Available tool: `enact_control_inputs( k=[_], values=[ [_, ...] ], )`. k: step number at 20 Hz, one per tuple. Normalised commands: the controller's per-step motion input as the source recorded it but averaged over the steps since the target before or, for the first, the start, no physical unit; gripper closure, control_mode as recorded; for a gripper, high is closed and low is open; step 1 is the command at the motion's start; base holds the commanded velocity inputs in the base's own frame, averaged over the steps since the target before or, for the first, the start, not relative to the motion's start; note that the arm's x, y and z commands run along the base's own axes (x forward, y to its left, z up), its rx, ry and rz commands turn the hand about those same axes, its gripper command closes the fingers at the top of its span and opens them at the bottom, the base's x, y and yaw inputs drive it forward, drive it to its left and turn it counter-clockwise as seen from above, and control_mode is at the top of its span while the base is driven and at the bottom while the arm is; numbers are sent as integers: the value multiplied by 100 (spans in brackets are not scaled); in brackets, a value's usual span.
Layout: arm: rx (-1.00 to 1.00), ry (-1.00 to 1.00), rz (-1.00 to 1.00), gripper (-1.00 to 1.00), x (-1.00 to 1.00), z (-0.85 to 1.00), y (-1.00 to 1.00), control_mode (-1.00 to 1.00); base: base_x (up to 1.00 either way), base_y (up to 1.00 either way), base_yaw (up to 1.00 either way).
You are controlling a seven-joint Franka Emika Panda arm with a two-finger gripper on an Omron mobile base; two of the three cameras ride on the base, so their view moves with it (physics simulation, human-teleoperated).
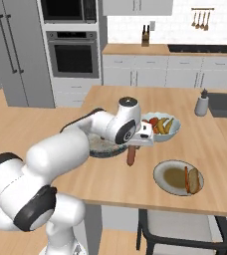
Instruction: Place one bun and one sausage from the bowl on each plate.
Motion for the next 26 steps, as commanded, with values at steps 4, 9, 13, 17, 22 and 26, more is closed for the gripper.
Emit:
enact_control_inputs(
  k=[4,9,13,17,22,26],
  values=[
    [5,5,9,100,-6,-20,-100,-100,0,0,0],
    [5,6,7,100,0,-36,-94,-100,0,0,0],
    [0,18,1,100,5,-41,-76,-100,0,0,0],
    [0,13,0,100,11,-56,-58,-100,0,0,0],
    [-2,1,0,100,27,-55,-23,-100,0,0,0],
    [0,0,0,-100,14,-24,-1,-100,0,0,0]
  ],
)
